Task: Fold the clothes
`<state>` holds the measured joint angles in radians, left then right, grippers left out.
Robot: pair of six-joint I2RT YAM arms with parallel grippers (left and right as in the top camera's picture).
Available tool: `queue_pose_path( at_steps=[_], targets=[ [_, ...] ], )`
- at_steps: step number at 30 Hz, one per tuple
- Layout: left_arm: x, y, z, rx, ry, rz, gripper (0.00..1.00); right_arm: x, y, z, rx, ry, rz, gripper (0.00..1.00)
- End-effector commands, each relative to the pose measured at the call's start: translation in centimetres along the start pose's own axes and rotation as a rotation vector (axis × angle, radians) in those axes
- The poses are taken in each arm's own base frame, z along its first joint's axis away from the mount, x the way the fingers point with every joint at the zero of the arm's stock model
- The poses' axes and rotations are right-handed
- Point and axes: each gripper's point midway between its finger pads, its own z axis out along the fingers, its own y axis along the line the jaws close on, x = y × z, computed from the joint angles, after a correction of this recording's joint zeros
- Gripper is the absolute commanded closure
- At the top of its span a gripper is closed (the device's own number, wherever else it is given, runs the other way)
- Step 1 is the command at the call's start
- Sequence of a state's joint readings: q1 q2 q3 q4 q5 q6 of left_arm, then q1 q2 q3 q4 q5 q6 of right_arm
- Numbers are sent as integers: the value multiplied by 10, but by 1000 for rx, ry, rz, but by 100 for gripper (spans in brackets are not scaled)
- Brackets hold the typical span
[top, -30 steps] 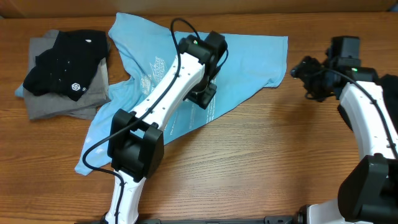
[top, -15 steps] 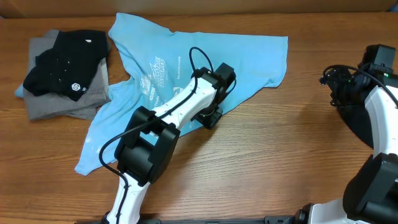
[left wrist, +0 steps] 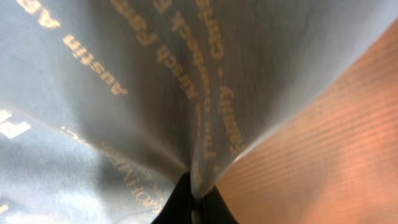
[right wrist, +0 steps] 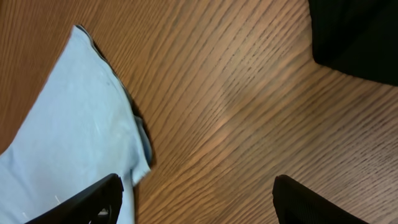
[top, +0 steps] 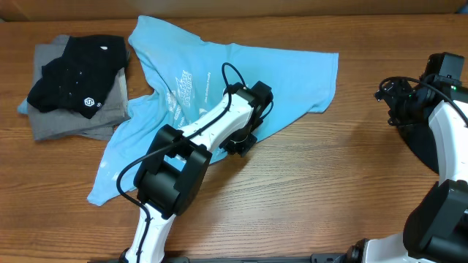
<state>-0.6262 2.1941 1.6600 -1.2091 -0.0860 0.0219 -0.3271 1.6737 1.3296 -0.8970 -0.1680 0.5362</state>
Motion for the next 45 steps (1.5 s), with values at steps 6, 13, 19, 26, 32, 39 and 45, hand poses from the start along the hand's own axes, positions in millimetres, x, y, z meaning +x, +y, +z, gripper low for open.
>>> queue_pose_path(
  at_steps=[6, 13, 19, 26, 32, 39, 45],
  targets=[
    [-17, -4, -105, 73, -177, 49, 96, -7, 3, -2, -2, -23, -74, 20],
    [-41, 85, -132, -312, -317, -74, 93, -8, 4, -2, -3, -24, -74, 20],
    [-60, 150, -117, -338, -384, -283, 85, -6, 3, -2, 0, -18, -73, 20],
    [-59, 158, -114, -146, -419, -326, 47, -5, 2, -2, 4, -13, -75, 19],
    [-60, 81, -132, 110, -428, -111, 50, -5, 2, -2, 4, -12, -75, 19],
    [-82, 15, -101, 99, -429, 119, 49, -5, 2, -2, 5, -12, -75, 19],
    [-108, -15, -71, 102, -469, 173, 57, -5, 2, -2, 5, -12, -74, 19]
  ],
)
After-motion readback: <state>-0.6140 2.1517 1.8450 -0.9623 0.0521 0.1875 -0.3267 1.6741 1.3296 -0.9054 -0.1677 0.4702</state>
